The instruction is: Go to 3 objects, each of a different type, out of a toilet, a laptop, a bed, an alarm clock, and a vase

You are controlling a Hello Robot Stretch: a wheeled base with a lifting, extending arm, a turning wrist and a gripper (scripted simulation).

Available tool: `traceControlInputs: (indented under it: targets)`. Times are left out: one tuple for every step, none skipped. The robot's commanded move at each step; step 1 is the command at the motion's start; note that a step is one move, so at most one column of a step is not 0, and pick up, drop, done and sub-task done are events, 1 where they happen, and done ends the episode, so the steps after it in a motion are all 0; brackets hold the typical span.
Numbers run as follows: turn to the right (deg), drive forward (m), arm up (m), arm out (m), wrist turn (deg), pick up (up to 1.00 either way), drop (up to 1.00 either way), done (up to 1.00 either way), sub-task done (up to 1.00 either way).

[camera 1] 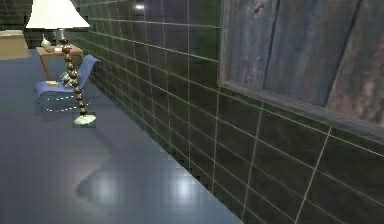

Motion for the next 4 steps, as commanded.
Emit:
traceControlInputs:
  targets:
    - [0.0,0.45,0.0,0.0,0.0,0.0,0.0,0.0,0.0]
    - [-45.0,0.0,0.0,0.0,0.0,0.0,0.0,0.0,0.0]
    - [-6.0,0.0,0.0,0.0,0.0,0.0,0.0,0.0,0.0]
    - [0.0,1.0,0.0,0.0,0.0,0.0,0.0,0.0,0.0]
